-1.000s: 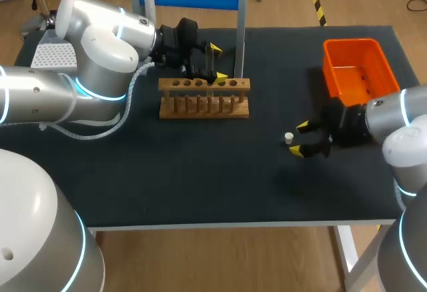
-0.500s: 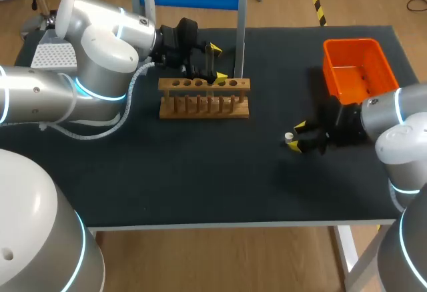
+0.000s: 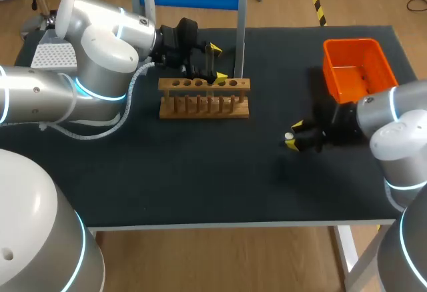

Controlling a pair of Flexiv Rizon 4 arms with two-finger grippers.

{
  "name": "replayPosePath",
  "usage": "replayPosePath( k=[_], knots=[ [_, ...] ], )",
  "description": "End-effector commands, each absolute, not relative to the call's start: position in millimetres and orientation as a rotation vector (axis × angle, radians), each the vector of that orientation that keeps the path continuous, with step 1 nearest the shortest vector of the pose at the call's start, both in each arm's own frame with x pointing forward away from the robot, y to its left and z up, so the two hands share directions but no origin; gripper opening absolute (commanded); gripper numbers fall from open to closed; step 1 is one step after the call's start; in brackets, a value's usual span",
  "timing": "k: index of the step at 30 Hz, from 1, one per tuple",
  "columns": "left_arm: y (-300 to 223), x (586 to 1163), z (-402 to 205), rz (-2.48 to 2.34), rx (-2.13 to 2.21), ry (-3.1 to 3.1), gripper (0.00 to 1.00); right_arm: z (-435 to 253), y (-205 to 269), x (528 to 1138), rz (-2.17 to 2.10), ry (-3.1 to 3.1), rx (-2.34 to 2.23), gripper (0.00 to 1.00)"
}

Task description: Invert the test tube, pick up the pipette, mount the tip to pipette, aspirate from beaker and dispense into the tube, eject the tip, return the pipette, and cap with the stopper.

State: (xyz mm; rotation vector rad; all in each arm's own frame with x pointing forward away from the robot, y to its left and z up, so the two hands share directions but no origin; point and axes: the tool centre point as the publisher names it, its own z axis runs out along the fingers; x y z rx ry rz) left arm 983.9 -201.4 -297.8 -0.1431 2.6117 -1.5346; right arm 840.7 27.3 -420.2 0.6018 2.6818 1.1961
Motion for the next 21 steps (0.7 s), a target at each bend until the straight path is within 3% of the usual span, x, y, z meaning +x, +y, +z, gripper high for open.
replayPosePath(
  k=[1, 21],
  knots=[
    [-202.0, 985.1, -298.3, -1.535, -0.141, 2.614, 1.0, -423.5, 29.8, 844.5, 1.192, 2.684, 0.601, 0.56],
    [-202.0, 985.1, -298.3, -1.535, -0.141, 2.614, 1.0, -430.3, 33.2, 852.4, 1.184, 2.69, 0.608, 0.49]
  ],
)
